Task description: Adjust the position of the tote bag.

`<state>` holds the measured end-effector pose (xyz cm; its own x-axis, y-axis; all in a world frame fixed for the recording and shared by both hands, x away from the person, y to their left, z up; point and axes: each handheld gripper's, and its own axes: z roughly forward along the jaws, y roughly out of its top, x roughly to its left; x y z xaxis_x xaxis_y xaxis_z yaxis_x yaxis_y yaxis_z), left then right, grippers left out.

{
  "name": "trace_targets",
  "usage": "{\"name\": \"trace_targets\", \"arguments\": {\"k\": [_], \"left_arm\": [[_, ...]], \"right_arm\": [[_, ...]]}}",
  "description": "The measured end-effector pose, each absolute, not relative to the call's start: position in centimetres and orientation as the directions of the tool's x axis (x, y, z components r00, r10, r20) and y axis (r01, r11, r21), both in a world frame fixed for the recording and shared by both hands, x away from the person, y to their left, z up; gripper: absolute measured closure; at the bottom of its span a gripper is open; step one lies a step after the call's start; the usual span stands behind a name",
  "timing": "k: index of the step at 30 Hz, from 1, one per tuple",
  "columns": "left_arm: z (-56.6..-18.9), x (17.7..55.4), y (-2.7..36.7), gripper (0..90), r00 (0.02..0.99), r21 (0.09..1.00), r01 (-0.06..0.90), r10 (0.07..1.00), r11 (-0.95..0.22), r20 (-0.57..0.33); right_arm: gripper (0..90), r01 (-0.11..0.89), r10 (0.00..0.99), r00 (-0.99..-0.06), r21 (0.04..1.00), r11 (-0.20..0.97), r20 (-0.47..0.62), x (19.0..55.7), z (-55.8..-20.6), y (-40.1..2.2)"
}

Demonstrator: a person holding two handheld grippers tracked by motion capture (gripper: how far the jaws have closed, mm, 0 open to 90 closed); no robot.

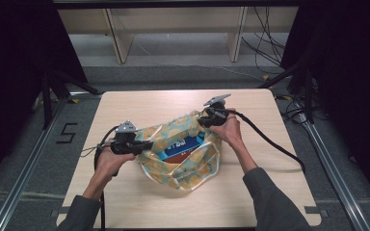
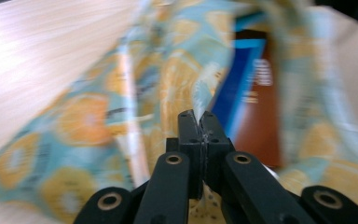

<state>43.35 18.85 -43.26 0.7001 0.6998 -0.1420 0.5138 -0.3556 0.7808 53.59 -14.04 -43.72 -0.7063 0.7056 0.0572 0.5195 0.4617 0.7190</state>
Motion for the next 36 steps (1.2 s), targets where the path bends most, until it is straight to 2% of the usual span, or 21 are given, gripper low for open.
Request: {"name": "trace_targets", "arguments": {"k": [1,2,4,8,12,18,20,23,24,26,28,29,33,34,35,36], "left_arm": [[-43.4,43.6,18.9,88.9,0.692,0.779,0.521,0.707,-0.349,-0.145],[-43.6,43.8,18.9,88.9,0.687,0.779,0.523,0.711,-0.345,-0.146],[-43.8,44.2,18.9,88.8,0.677,0.773,0.54,0.718,-0.334,-0.163],[-43.5,44.5,18.5,88.7,0.678,0.762,0.542,0.721,-0.355,-0.147],[-43.2,44.9,18.3,88.6,0.683,0.752,0.546,0.716,-0.369,-0.145],[-43.1,45.2,18.0,88.5,0.678,0.752,0.551,0.719,-0.362,-0.152],[-43.0,45.3,17.9,88.5,0.681,0.748,0.55,0.718,-0.372,-0.144],[-43.0,45.5,17.8,88.4,0.679,0.753,0.55,0.718,-0.362,-0.151],[-42.9,45.5,17.9,88.4,0.682,0.749,0.551,0.716,-0.369,-0.149],[-42.9,45.7,18.0,88.4,0.677,0.752,0.553,0.719,-0.359,-0.155],[-42.9,45.8,18.1,88.5,0.673,0.75,0.56,0.721,-0.352,-0.164],[-43.0,45.9,18.2,88.5,0.672,0.753,0.558,0.722,-0.349,-0.163],[-43.2,46.3,18.3,88.5,0.674,0.751,0.568,0.714,-0.336,-0.19],[-43.3,46.3,18.0,88.5,0.655,0.759,0.578,0.725,-0.3,-0.212],[-43.3,46.5,18.2,88.5,0.663,0.752,0.574,0.722,-0.323,-0.196],[-43.4,46.5,18.1,88.4,0.659,0.751,0.576,0.727,-0.322,-0.194]], "right_arm": [[65.2,0.519,0.698,-0.712,0.727,0.449,0.077,52.6,-42.8,-14.3],[65.2,0.519,0.698,-0.712,0.727,0.449,0.077,52.6,-42.8,-14.3],[59.8,0.507,0.692,-0.715,0.756,0.414,0.1,51.5,-41.8,-14.6],[56.5,0.489,0.605,-0.772,0.79,0.369,0.195,48.5,-39.8,-15.1],[55.3,0.441,0.537,-0.826,0.789,0.428,0.171,45.0,-39.2,-13.9],[53.8,0.366,0.424,-0.897,0.755,0.544,0.129,41.9,-41.3,-10.4],[54.5,0.399,0.418,-0.891,0.743,0.538,0.176,41.8,-41.9,-9.6],[54.6,0.378,0.392,-0.907,0.717,0.586,0.157,41.5,-43.0,-8.2],[55.5,0.373,0.383,-0.91,0.713,0.594,0.158,41.3,-43.5,-7.8],[64.8,0.373,0.358,-0.917,0.695,0.615,0.175,41.0,-44.4,-7.3],[83.5,0.319,0.312,-0.94,0.666,0.674,0.134,40.7,-45.2,-7.2],[88.6,0.323,0.31,-0.94,0.658,0.68,0.141,40.2,-45.4,-7.2],[90.0,0.263,0.265,-0.959,0.682,0.682,0.104,38.1,-45.3,-7.2],[90.0,0.266,0.274,-0.957,0.684,0.679,0.1,37.6,-45.2,-7.3],[90.0,0.241,0.258,-0.963,0.693,0.68,0.082,37.3,-45.2,-7.4],[90.0,0.26,0.279,-0.956,0.687,0.679,0.085,36.9,-45.1,-7.6]]}}
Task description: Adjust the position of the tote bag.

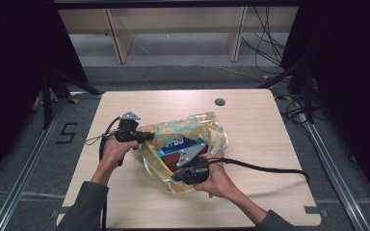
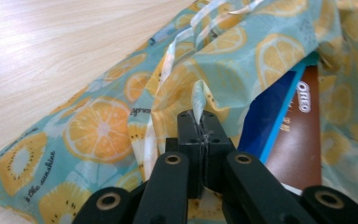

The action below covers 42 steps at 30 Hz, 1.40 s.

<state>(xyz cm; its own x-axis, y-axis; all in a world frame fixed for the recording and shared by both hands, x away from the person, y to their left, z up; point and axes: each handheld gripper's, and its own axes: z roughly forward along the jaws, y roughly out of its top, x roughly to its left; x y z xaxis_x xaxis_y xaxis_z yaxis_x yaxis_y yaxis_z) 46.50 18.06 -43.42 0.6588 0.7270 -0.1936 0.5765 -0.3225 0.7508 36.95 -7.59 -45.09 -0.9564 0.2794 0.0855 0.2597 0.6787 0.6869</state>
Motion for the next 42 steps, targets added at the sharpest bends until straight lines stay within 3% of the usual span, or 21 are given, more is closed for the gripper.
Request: {"name": "trace_targets", "arguments": {"k": [3,6,10,15,20,22,23,24,27,29,31,36,40,41,42], "left_arm": [[-43.3,46.2,18.1,86.5,0.662,0.731,0.572,0.736,-0.372,-0.143],[-41.7,45.0,18.3,73.1,0.649,0.742,0.559,0.752,-0.371,-0.113],[-38.6,43.2,16.7,56.0,0.689,0.742,0.466,0.724,-0.482,0.037],[-37.2,43.5,12.5,41.5,0.738,0.743,0.426,0.674,-0.517,0.045],[-39.3,45.9,9.9,30.1,0.754,0.66,0.493,0.656,-0.567,0.0],[-40.1,46.5,9.5,29.4,0.752,0.635,0.501,0.658,-0.588,0.016],[-40.4,46.9,9.4,31.6,0.754,0.626,0.502,0.656,-0.596,0.021],[-40.6,47.2,9.4,39.2,0.765,0.627,0.488,0.644,-0.607,0.028],[-41.0,48.3,9.7,77.1,0.768,0.633,0.476,0.639,-0.61,0.038],[-41.2,49.5,10.4,85.1,0.729,0.657,0.5,0.684,-0.564,0.032],[-41.4,50.4,11.1,87.2,0.694,0.668,0.534,0.72,-0.518,0.003],[-43.1,52.7,14.1,87.2,0.576,0.671,0.636,0.813,-0.382,-0.084],[-44.3,52.6,14.6,86.7,0.579,0.661,0.659,0.803,-0.36,-0.14],[-44.2,52.4,14.5,86.7,0.586,0.661,0.654,0.799,-0.367,-0.135],[-44.0,52.3,14.4,86.5,0.59,0.664,0.649,0.797,-0.371,-0.131]], "right_arm": [[90.0,0.231,0.26,-0.964,0.683,0.693,0.062,36.9,-45.3,-7.5],[90.0,0.247,0.272,-0.96,0.67,0.7,0.069,36.7,-45.5,-7.4],[90.0,0.254,0.276,-0.958,0.679,0.689,0.078,36.8,-45.5,-7.6],[90.0,0.247,0.274,-0.959,0.68,0.69,0.07,36.8,-45.4,-8.0],[90.0,0.241,0.271,-0.96,0.688,0.685,0.066,36.7,-45.0,-8.4],[90.0,0.247,0.273,-0.959,0.692,0.678,0.074,36.7,-45.0,-8.6],[90.0,0.243,0.27,-0.96,0.688,0.684,0.07,36.7,-45.0,-8.7],[90.0,0.242,0.267,-0.961,0.688,0.684,0.072,36.6,-45.1,-8.7],[90.0,0.246,0.268,-0.96,0.686,0.685,0.078,36.3,-45.2,-8.6],[90.0,0.214,0.248,-0.968,0.682,0.7,0.049,36.1,-45.3,-8.7],[90.0,0.248,0.26,-0.962,0.667,0.703,0.083,35.4,-45.6,-8.6],[90.0,0.221,0.209,-0.974,0.612,0.759,0.092,33.6,-47.4,-8.2],[90.0,0.228,0.21,-0.972,0.601,0.766,0.102,33.6,-47.3,-8.3],[88.2,0.226,0.211,-0.972,0.613,0.757,0.098,33.8,-47.0,-8.4],[80.3,0.241,0.231,-0.968,0.634,0.735,0.099,33.9,-46.2,-8.7]]}}
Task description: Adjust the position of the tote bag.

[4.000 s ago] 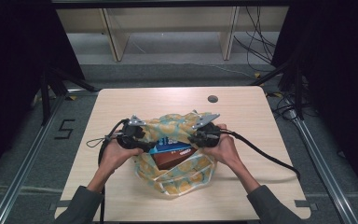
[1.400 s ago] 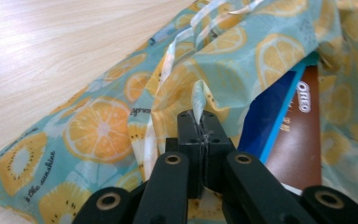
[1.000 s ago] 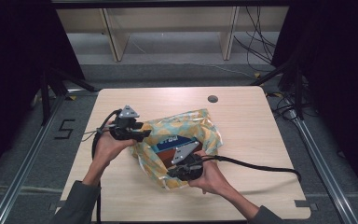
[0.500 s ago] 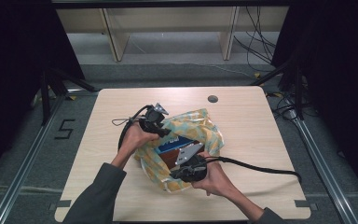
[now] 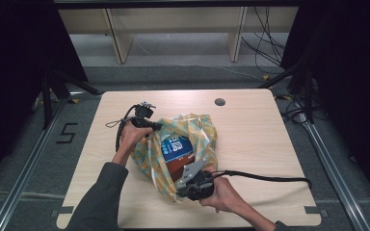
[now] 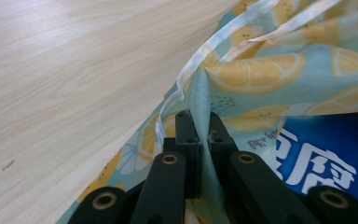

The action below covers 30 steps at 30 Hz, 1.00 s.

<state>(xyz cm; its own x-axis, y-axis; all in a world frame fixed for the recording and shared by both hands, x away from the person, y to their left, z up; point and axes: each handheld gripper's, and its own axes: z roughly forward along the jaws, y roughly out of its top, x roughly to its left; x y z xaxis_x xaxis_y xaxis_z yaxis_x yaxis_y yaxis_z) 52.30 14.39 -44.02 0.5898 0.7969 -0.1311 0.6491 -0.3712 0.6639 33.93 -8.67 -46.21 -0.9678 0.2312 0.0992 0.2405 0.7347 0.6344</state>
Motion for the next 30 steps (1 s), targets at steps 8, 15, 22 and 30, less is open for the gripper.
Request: {"name": "trace_targets", "arguments": {"k": [8,15,22,30], "left_arm": [[-42.9,51.6,14.1,86.1,0.621,0.668,0.626,0.776,-0.402,-0.115],[-42.7,51.4,14.3,85.2,0.628,0.669,0.625,0.768,-0.402,-0.126],[-42.7,51.1,15.3,86.0,0.629,0.672,0.626,0.765,-0.396,-0.135],[-42.7,50.9,15.0,85.7,0.637,0.683,0.616,0.758,-0.393,-0.139]], "right_arm": [[48.9,0.303,0.544,-0.833,0.743,0.597,-0.097,38.6,-39.5,-13.0],[76.5,0.413,0.632,-0.769,0.681,0.605,-0.094,42.9,-42.3,-13.9],[90.0,0.492,0.69,-0.715,0.62,0.61,-0.112,46.1,-45.2,-18.5],[73.1,0.501,0.727,-0.687,0.741,0.448,0.025,45.6,-42.1,-20.3]]}}
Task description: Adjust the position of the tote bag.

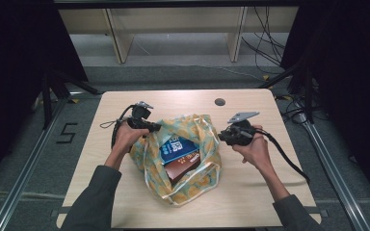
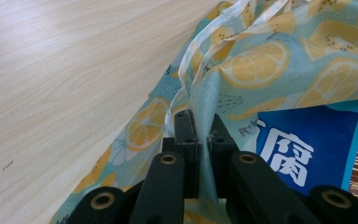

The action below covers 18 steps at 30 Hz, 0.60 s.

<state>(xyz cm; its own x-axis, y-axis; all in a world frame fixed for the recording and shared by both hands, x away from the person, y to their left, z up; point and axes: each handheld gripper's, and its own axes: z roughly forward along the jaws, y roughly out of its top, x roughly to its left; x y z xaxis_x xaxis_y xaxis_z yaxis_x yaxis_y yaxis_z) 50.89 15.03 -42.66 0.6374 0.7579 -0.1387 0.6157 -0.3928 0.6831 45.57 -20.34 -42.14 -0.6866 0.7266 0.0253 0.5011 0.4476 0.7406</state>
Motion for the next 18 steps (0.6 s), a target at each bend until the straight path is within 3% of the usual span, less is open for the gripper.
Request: {"name": "trace_targets", "arguments": {"k": [4,8,9,10,12,13,14,18], "left_arm": [[-42.5,50.8,14.9,85.3,0.641,0.68,0.614,0.756,-0.4,-0.134],[-42.3,50.7,14.9,85.1,0.642,0.68,0.613,0.755,-0.401,-0.134],[-42.3,50.7,14.9,85.1,0.643,0.683,0.612,0.754,-0.4,-0.134],[-42.2,50.7,15.0,85.2,0.642,0.683,0.612,0.754,-0.398,-0.135],[-42.2,50.6,15.1,85.7,0.642,0.69,0.609,0.754,-0.392,-0.138],[-42.2,50.6,15.2,85.8,0.646,0.689,0.608,0.751,-0.394,-0.141],[-42.2,50.6,15.3,86.0,0.643,0.684,0.611,0.753,-0.398,-0.136],[-42.2,50.6,15.4,87.0,0.644,0.691,0.607,0.752,-0.393,-0.138]], "right_arm": [[53.2,0.512,0.704,-0.702,0.762,0.397,0.105,44.3,-39.7,-19.5],[43.5,0.514,0.692,-0.713,0.757,0.403,0.116,44.0,-40.2,-17.2],[46.1,0.546,0.699,-0.702,0.736,0.4,0.141,43.9,-40.4,-16.8],[54.5,0.533,0.687,-0.72,0.716,0.451,0.103,44.1,-40.7,-16.6],[81.5,0.502,0.673,-0.738,0.707,0.499,0.048,44.4,-41.7,-16.2],[90.0,0.49,0.653,-0.756,0.696,0.526,0.039,44.5,-41.8,-16.5],[90.0,0.454,0.637,-0.771,0.714,0.534,0.014,44.7,-42.1,-16.7],[90.0,0.473,0.675,-0.737,0.718,0.51,0.006,44.9,-41.6,-18.7]]}}
